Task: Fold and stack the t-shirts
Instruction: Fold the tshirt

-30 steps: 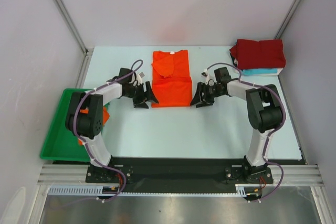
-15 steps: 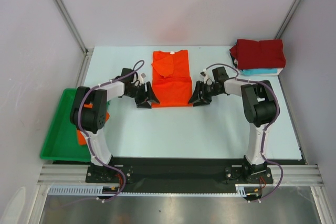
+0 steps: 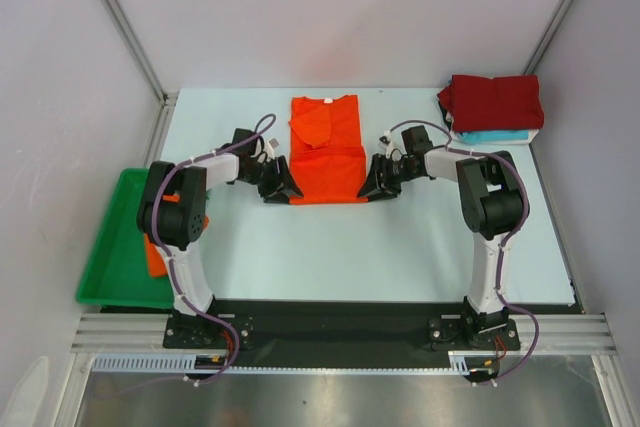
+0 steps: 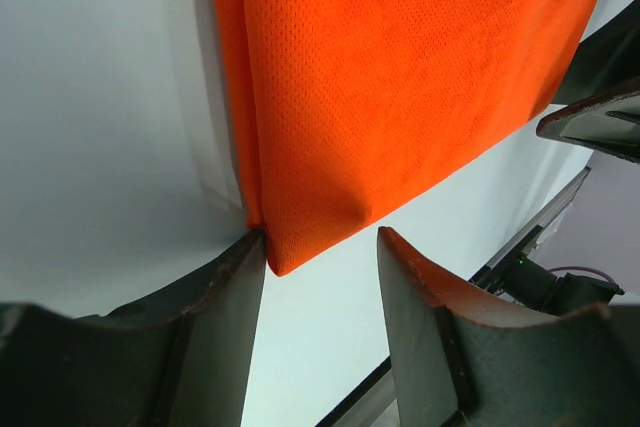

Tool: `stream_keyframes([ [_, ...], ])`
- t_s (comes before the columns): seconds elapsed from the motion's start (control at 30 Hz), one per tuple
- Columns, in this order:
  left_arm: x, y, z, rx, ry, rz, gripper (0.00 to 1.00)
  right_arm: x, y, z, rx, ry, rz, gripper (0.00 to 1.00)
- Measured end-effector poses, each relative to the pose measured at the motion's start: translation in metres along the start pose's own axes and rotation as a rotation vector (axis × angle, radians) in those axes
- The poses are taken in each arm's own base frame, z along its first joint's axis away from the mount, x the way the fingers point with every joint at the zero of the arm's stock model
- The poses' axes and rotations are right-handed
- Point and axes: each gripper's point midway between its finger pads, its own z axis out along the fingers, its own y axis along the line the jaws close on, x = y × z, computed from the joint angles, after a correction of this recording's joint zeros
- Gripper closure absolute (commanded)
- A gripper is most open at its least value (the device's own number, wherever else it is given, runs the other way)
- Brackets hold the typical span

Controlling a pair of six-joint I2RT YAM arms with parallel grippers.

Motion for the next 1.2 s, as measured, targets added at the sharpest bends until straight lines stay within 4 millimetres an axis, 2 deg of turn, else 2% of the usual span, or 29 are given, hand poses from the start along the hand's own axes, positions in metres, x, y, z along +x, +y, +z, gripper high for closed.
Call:
stream_keyframes([
  [0.13,0.0,0.0,0.0,0.001,0.001,0.0,0.47,0.002,-0.002,-0.002,-0.002,0.003,0.009,0.52],
  [0.23,0.0,0.001,0.001,-0.002,0.001,0.0,0.54,0.004,-0.001,-0.002,-0.008,0.006,0.014,0.53],
  [0.27,0.0,0.001,0.001,-0.003,0.002,-0.001,0.61,0.004,-0.001,-0.002,-0.009,0.005,0.014,0.55],
  [0.37,0.002,0.003,0.003,-0.006,0.008,0.002,0.71,0.004,-0.002,-0.001,-0.004,0.005,0.017,0.61],
  [0.47,0.002,0.003,0.004,-0.006,0.01,0.004,0.75,0.003,-0.004,0.002,0.003,0.007,0.018,0.69],
  [0.53,0.002,0.003,0.004,-0.006,0.011,0.005,0.79,0.002,-0.005,0.004,-0.003,0.011,0.021,0.79],
  [0.6,0.003,0.003,0.004,-0.005,0.011,0.004,0.99,0.002,-0.007,0.007,-0.006,0.016,0.025,0.9],
  [0.7,0.002,0.003,0.004,-0.005,0.01,0.011,1.0,0.002,-0.008,0.009,-0.008,0.017,0.031,1.0],
  [0.87,0.002,0.001,0.003,0.0,0.008,0.015,1.0,0.0,-0.01,0.004,-0.003,0.011,0.023,1.0],
  [0.97,0.001,-0.009,-0.004,0.027,-0.001,0.029,0.99,-0.001,-0.007,-0.008,0.001,0.001,0.009,1.0],
  [1.2,-0.002,-0.046,-0.033,0.117,-0.052,0.115,1.0,-0.001,0.03,-0.049,-0.015,-0.072,-0.086,1.0],
])
